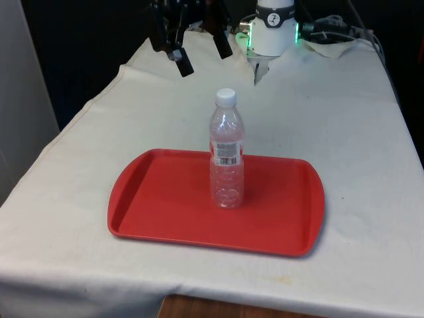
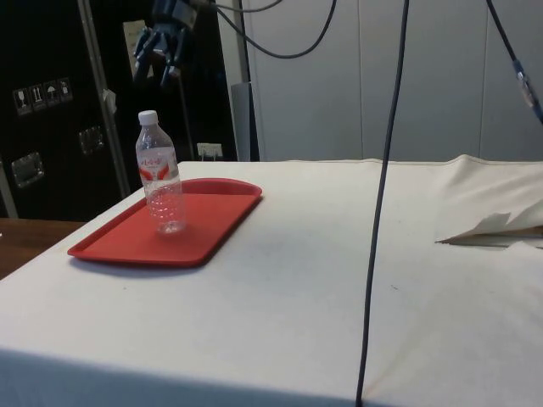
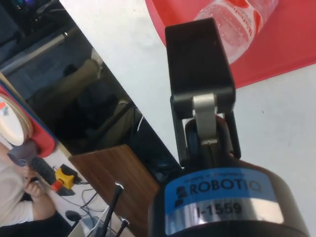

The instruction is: Place the bottle upright on the tray.

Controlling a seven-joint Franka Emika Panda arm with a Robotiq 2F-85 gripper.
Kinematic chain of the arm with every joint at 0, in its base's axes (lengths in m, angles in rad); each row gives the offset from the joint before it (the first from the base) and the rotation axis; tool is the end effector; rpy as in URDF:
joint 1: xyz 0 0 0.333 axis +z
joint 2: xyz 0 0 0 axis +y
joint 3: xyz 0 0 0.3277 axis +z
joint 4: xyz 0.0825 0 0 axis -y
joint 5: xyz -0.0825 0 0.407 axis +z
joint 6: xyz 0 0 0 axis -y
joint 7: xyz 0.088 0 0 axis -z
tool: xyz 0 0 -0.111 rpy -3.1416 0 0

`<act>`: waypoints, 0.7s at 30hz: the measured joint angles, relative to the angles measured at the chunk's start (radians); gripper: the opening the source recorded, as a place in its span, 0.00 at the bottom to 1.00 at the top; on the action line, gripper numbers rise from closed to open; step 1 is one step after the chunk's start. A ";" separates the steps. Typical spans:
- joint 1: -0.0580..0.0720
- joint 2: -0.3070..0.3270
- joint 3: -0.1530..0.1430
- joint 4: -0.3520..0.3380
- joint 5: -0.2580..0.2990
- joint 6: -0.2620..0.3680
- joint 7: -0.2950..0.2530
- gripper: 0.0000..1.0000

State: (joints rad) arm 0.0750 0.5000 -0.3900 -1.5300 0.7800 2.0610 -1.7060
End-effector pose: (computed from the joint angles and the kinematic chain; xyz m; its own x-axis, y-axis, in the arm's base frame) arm 0.7150 -0.1447 0.3960 0.3845 0.7791 0.4952 0.8769 -0.4759 0.0680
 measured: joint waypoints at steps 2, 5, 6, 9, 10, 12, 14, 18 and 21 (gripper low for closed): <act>0.003 0.000 0.000 0.002 -0.010 0.000 0.002 1.00; 0.004 0.000 0.000 0.003 -0.020 0.000 0.005 1.00; 0.005 0.000 0.000 0.004 -0.025 0.000 0.007 1.00; 0.009 0.000 0.000 0.005 -0.043 0.000 0.011 1.00; 0.010 0.000 0.000 0.006 -0.047 0.000 0.011 1.00; 0.012 0.000 0.000 0.006 -0.058 0.000 0.013 1.00; 0.014 0.000 0.000 0.007 -0.068 0.000 0.016 1.00; 0.017 0.000 0.000 0.008 -0.083 0.000 0.019 1.00; 0.020 0.000 0.000 0.009 -0.107 0.000 0.023 1.00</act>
State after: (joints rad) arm 0.0950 0.5000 -0.3900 -1.5210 0.6730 2.0610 -1.6830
